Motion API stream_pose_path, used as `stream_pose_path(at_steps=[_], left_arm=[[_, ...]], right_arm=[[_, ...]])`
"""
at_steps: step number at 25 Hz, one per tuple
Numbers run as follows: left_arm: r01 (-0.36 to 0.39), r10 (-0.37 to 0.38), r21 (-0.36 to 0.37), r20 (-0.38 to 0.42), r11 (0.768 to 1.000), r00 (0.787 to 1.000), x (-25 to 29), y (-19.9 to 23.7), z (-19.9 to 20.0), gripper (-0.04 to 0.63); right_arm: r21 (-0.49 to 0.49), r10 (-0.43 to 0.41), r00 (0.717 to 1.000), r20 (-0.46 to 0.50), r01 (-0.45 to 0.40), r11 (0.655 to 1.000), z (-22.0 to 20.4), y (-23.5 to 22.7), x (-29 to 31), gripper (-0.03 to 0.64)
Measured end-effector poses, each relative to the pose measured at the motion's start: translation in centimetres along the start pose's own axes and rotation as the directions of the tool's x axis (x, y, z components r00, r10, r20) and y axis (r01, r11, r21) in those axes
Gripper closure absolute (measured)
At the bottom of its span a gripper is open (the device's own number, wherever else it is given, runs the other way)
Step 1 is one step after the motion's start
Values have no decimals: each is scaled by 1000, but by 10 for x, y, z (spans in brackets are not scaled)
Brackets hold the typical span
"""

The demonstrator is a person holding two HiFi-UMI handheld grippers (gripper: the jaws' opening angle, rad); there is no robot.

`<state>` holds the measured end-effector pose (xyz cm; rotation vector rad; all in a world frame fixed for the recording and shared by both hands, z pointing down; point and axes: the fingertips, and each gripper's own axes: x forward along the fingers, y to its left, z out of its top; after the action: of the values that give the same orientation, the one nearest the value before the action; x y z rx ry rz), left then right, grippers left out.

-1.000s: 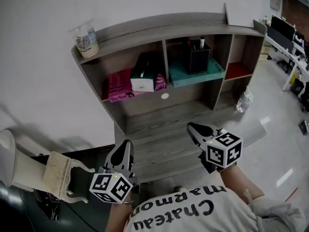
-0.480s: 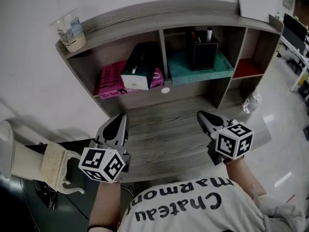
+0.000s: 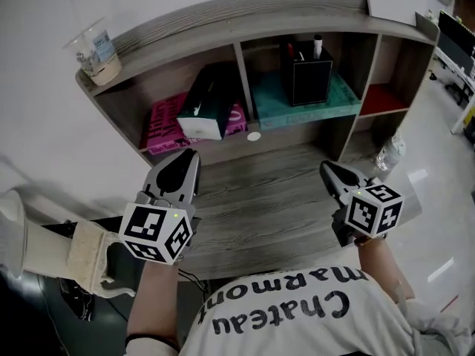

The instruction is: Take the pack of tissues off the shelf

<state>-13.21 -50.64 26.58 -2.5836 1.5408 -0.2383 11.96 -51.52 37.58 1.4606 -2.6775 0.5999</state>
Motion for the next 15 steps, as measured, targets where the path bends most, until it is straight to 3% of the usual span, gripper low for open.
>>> stream_pose_path(at_steps=[1, 3, 6, 10, 13, 15], left_arm=[[5, -5, 20, 0, 1000, 1000, 2, 0, 5, 554], [26, -26, 64, -11, 998, 1000, 6, -2, 11, 378], [54, -46, 170, -45, 984, 998, 12, -5, 16, 362], [59, -30, 319, -95, 946, 995, 20, -1, 20, 303], [68, -3, 431, -150, 900, 989, 28, 7, 15, 276], [88, 16, 515, -194, 853, 981, 31, 9, 9, 262]], right_arm=[[4, -5, 1000, 3, 5, 1000, 0, -3, -1, 609], [11, -15, 1000, 8, 15, 1000, 1, -8, -2, 609], [16, -25, 1000, 12, 25, 1000, 0, -14, -4, 609], [22, -41, 999, 17, 41, 999, -2, -21, -8, 609], [32, -52, 998, 21, 52, 998, -5, -25, -12, 609], [38, -58, 998, 20, 58, 998, -7, -28, -14, 609]])
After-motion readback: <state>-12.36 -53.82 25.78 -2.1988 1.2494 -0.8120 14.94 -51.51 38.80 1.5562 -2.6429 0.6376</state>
